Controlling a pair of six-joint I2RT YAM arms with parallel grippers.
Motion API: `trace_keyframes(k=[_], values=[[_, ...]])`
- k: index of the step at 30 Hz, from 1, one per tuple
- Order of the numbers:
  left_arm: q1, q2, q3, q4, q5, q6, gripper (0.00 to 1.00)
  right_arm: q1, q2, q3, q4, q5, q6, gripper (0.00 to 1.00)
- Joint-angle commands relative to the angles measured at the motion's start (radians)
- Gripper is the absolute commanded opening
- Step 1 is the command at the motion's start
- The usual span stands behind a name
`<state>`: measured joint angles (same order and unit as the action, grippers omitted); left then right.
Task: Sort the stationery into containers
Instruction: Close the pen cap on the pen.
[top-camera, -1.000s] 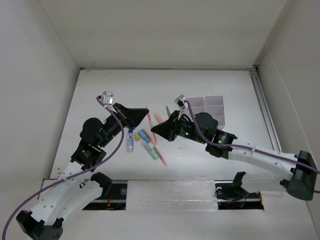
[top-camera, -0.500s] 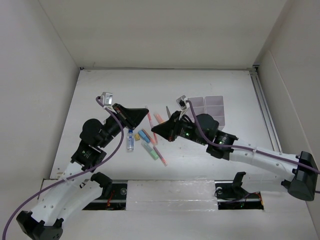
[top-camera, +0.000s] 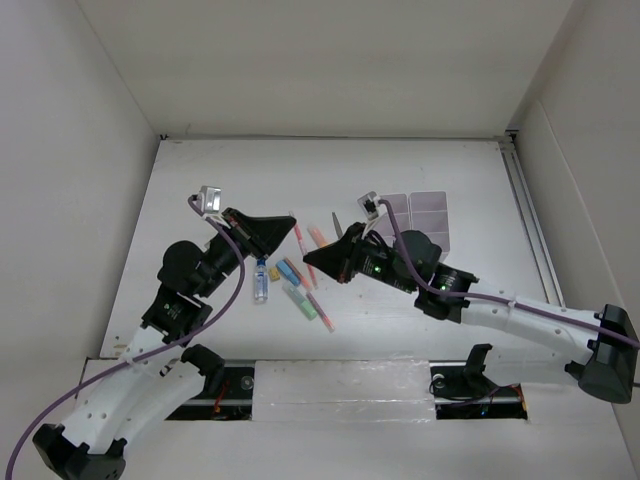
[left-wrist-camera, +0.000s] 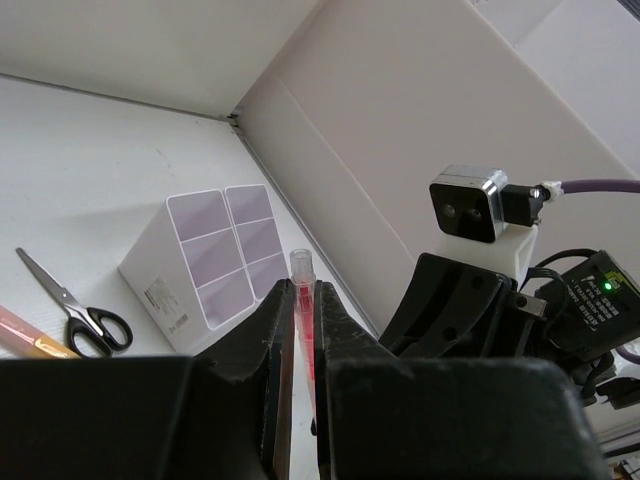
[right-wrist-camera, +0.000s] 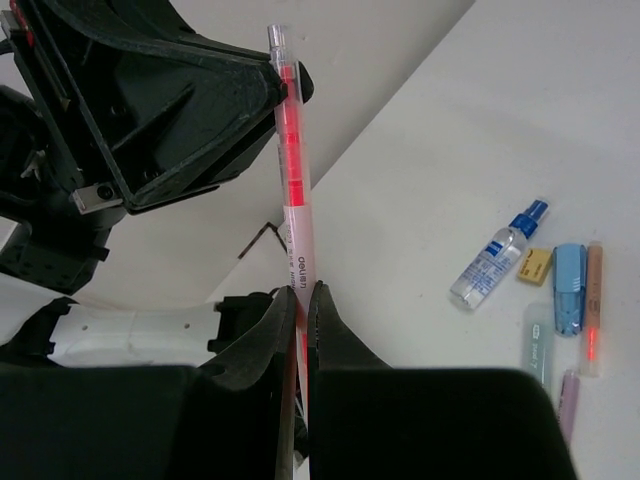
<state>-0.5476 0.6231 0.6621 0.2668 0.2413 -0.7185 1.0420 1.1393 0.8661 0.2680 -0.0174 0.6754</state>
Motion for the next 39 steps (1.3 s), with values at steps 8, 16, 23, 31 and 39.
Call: trace_keyframes(k=[8, 16, 23, 31, 39], values=[[-0.002, 0.001, -0.025, 0.032, 0.039, -0.004, 0.00, -0.011, -0.021, 0.005, 0.188, 0.082, 0.047, 0.00], [-0.002, 0.033, -0.007, 0.041, 0.073, 0.005, 0.00, -0.011, -0.003, 0.014, 0.211, 0.027, 0.013, 0.00], [-0.002, 0.033, -0.007, 0.041, 0.082, 0.005, 0.00, -0.011, -0.003, -0.004, 0.269, 0.014, 0.003, 0.00], [-0.002, 0.024, -0.007, 0.032, 0.082, 0.016, 0.00, -0.011, 0.007, 0.005, 0.269, 0.014, 0.003, 0.00], [-0.002, 0.015, -0.007, 0.032, 0.082, 0.016, 0.00, -0.011, 0.007, 0.005, 0.269, 0.033, 0.022, 0.00]])
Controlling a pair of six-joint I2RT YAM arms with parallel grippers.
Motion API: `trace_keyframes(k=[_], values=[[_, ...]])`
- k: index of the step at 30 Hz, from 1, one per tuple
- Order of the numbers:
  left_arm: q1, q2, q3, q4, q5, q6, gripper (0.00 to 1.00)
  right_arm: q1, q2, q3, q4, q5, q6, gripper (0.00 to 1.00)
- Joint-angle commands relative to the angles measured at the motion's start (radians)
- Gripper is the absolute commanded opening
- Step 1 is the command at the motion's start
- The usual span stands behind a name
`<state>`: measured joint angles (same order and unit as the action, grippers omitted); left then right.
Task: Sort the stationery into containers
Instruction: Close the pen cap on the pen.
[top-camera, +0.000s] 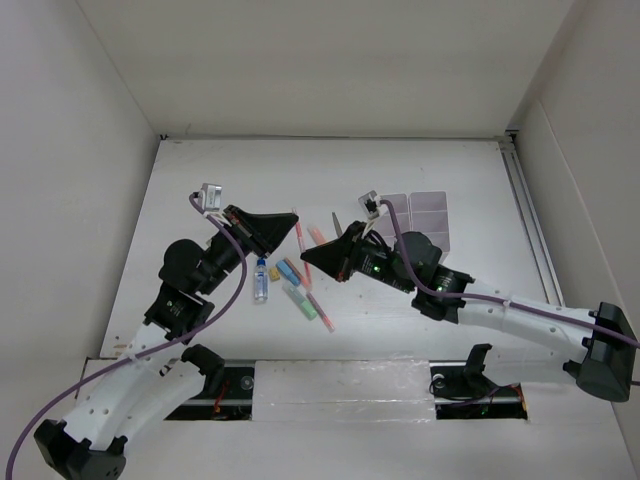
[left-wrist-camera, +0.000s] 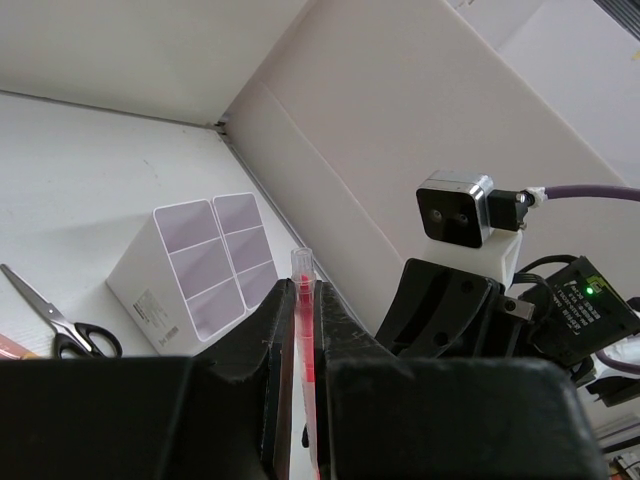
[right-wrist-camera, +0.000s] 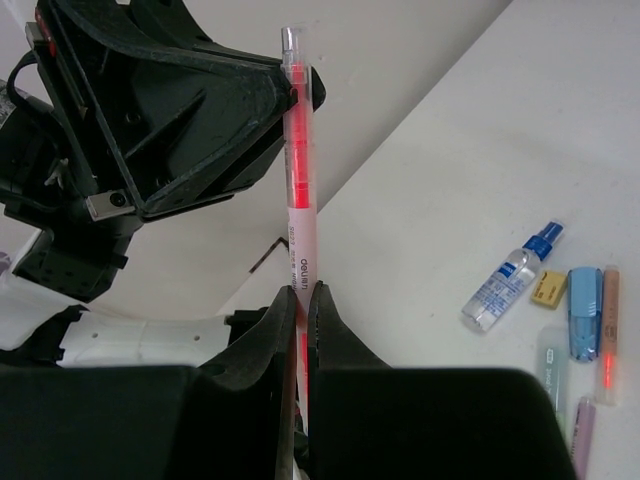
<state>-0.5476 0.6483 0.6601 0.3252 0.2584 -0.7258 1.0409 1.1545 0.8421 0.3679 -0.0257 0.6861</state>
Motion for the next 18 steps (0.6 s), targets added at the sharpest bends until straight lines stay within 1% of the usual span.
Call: trace_keyframes(k=[1, 16, 18], values=[[-0.002, -0.010, -0.005, -0.026, 0.065, 0.023, 0.00, -0.010, -0.009, 0.029, 0.169, 0.041, 0.012, 0.00], [-0.002, -0.010, -0.014, -0.026, 0.074, 0.032, 0.00, -0.010, 0.001, 0.038, 0.187, 0.050, 0.009, 0.00], [-0.002, -0.010, 0.013, -0.051, 0.074, 0.046, 0.00, -0.010, 0.001, 0.048, 0.187, 0.041, 0.000, 0.00]])
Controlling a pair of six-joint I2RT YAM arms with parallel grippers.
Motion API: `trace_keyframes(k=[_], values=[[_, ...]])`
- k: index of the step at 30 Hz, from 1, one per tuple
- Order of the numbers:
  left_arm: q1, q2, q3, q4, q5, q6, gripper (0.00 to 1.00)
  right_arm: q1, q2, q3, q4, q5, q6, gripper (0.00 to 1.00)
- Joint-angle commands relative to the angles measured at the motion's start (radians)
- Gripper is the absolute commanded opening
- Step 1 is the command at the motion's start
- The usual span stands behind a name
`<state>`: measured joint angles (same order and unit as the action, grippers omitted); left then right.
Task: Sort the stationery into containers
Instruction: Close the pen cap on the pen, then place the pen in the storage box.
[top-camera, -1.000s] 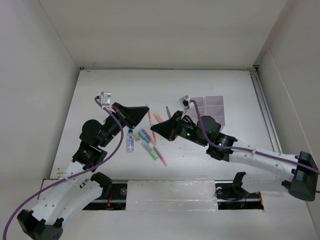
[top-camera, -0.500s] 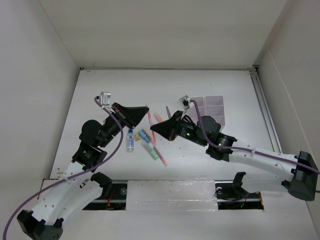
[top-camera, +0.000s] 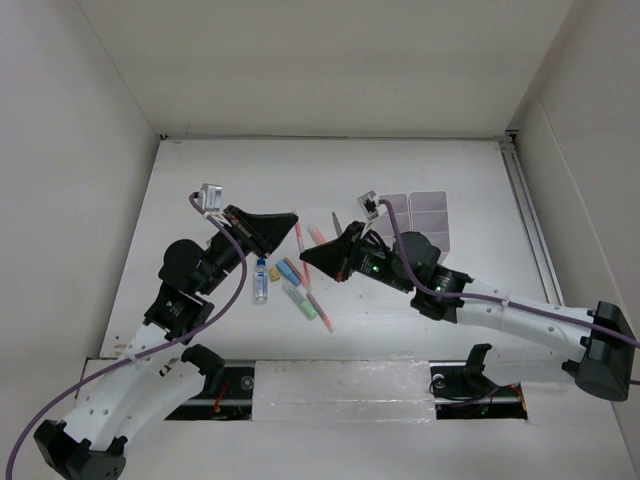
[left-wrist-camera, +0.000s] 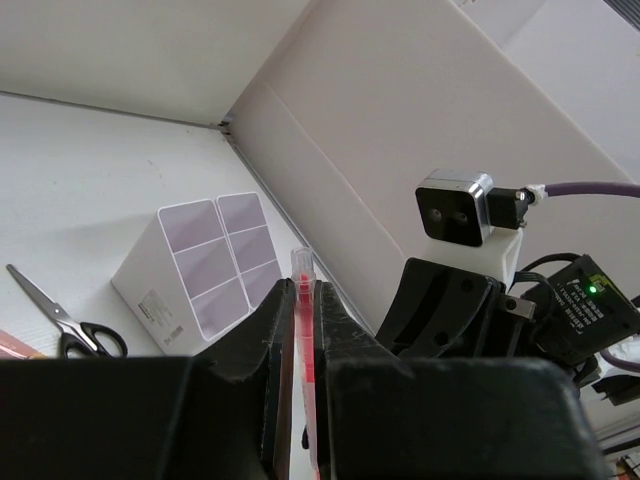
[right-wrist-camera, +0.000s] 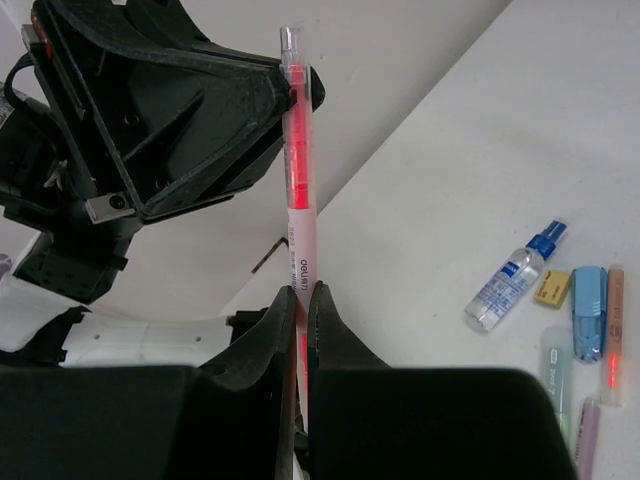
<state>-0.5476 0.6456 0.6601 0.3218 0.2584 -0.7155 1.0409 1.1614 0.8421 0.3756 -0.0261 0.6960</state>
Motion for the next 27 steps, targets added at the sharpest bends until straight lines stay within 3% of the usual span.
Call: trace_keyframes(k=[1, 3, 7, 10, 15, 16, 18, 22, 27], values=[[-0.002, 0.002, 0.013, -0.064, 0.074, 0.036, 0.00, -0.010, 0.006, 0.048, 0.180, 0.031, -0.010, 0.00], [-0.002, 0.011, 0.027, -0.073, 0.074, 0.036, 0.03, -0.010, 0.006, 0.048, 0.180, 0.022, -0.010, 0.00], [-0.002, -0.001, 0.038, -0.073, 0.074, 0.036, 0.30, -0.010, 0.006, 0.029, 0.180, 0.012, -0.010, 0.00], [-0.002, -0.011, 0.038, -0.073, 0.055, 0.036, 0.55, -0.010, -0.005, 0.020, 0.180, 0.022, -0.010, 0.00], [-0.002, -0.043, 0.038, -0.063, 0.042, 0.027, 0.74, -0.010, -0.002, 0.020, 0.157, 0.035, -0.020, 0.00], [-0.002, -0.043, 0.038, -0.050, 0.042, 0.027, 0.92, -0.010, -0.002, 0.020, 0.145, 0.049, -0.020, 0.00], [-0.002, -0.057, 0.038, -0.050, 0.031, 0.014, 1.00, -0.010, 0.036, 0.020, 0.144, 0.060, -0.020, 0.00], [-0.002, -0.075, 0.087, -0.096, -0.028, 0.005, 1.00, -0.010, 0.084, 0.020, 0.144, 0.101, -0.020, 0.00], [-0.002, -0.075, 0.148, -0.252, -0.218, -0.007, 1.00, -0.010, 0.093, 0.009, 0.155, 0.274, -0.127, 0.00]])
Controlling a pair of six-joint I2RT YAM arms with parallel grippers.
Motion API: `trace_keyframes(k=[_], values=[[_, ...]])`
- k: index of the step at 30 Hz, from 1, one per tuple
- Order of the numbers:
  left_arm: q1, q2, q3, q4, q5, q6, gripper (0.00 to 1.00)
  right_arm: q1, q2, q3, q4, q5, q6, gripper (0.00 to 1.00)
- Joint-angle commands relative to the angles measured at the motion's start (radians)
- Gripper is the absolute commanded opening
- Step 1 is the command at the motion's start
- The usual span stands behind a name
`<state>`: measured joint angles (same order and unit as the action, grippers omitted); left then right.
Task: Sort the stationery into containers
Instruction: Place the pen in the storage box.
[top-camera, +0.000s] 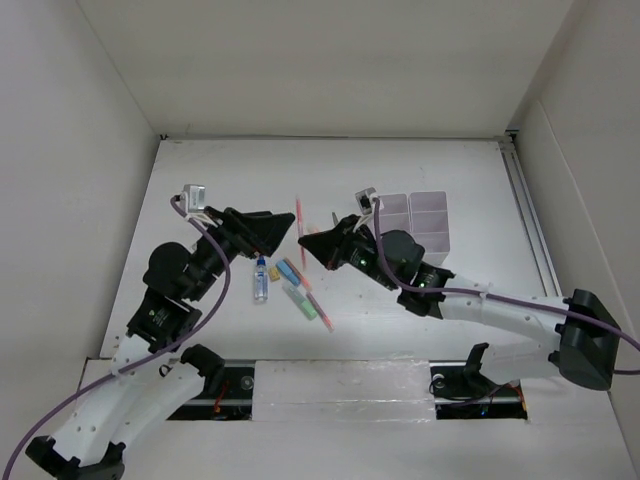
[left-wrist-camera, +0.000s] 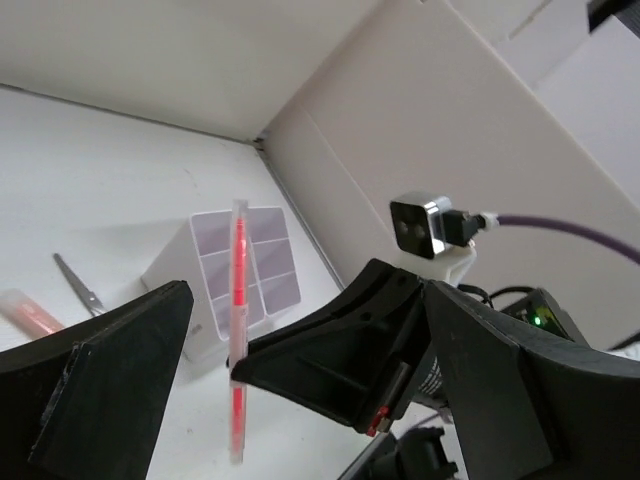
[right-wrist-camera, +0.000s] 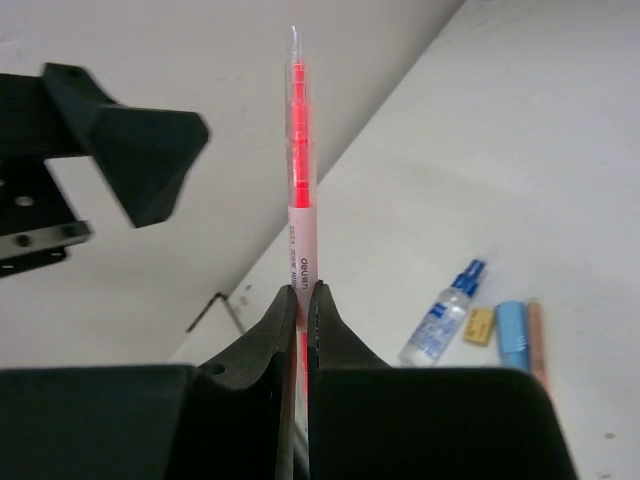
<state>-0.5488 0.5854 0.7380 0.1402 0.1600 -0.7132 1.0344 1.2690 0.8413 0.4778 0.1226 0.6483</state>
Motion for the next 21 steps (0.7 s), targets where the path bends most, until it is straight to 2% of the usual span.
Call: trace_keyframes(k=[1, 3, 7, 14, 16, 21], values=[[0.000, -0.006, 0.092, -0.102, -0.135, 0.001, 1.00, -0.004, -0.014, 0.001, 0.053, 0.152, -0.114, 0.00], [0.000, 0.004, 0.104, -0.181, -0.145, 0.024, 1.00, -0.045, -0.026, -0.027, 0.083, 0.176, -0.148, 0.00], [0.000, 0.004, 0.104, -0.232, -0.155, 0.053, 1.00, -0.149, -0.048, -0.068, 0.131, 0.189, -0.190, 0.00], [0.000, 0.062, 0.135, -0.363, -0.131, 0.138, 1.00, -0.353, -0.048, -0.129, 0.278, 0.155, -0.397, 0.00], [0.000, 0.062, 0.135, -0.373, -0.111, 0.172, 1.00, -0.401, -0.033, -0.140, 0.309, 0.120, -0.447, 0.00], [0.000, 0.040, 0.124, -0.412, -0.073, 0.245, 1.00, -0.534, 0.036, -0.171, 0.465, -0.104, -0.544, 0.00]])
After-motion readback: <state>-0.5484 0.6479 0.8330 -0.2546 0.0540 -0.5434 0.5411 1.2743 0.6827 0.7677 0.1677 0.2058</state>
